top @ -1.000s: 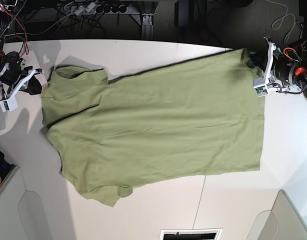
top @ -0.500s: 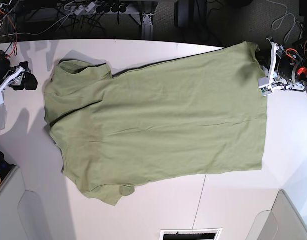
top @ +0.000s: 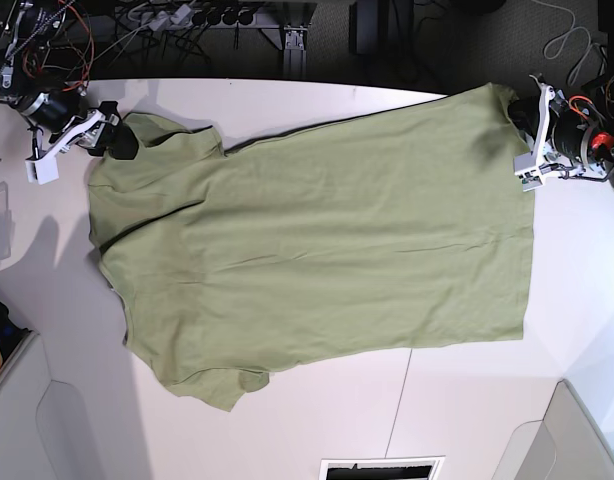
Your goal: Layout the t-shirt on the table in an organized manner, then fold the t-shirt properly
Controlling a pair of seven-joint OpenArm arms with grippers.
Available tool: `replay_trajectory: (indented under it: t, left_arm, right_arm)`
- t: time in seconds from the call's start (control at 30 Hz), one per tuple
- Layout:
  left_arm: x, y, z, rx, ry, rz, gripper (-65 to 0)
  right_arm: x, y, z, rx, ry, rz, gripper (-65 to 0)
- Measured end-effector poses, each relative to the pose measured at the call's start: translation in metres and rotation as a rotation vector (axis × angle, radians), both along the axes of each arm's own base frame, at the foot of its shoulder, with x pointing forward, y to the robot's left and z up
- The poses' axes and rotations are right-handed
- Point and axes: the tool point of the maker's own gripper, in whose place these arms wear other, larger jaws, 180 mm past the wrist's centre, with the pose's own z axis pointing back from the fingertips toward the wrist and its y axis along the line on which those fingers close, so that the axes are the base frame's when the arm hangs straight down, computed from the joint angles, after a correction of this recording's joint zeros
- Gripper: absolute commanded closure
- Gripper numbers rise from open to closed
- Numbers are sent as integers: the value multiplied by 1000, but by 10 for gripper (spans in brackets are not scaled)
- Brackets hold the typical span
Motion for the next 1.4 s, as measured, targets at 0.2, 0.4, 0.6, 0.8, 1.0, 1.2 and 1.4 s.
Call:
replay_trajectory:
  t: [0.2, 0.4, 0.6, 0.8, 1.0, 1.2, 1.4]
  left_arm:
    - [3, -3, 1, -15, -14, 5, -95]
    - [4, 0, 1, -4, -21, 3, -25]
    - [15, 5, 8, 2, -57, 22, -25]
    - [19, 3, 9, -15, -74, 30, -25]
    - [10, -9, 9, -69, -22, 53, -30]
    - [-18, -7, -2, -58, 52, 52, -307]
    - [-71, -14, -20, -71, 175, 61, -317]
  right_arm:
    - [1, 6, -1, 17, -10, -13, 0]
    - [-2, -11, 4, -9, -4, -37, 0]
    - [-16, -48, 25, -70, -45, -81, 0]
    - [-19, -46, 30, -71, -49, -64, 0]
    - [-8, -47, 38, -79, -88, -64, 0]
    - [-6, -47, 39, -82, -92, -65, 0]
    - [-6, -47, 38, -85, -90, -65, 0]
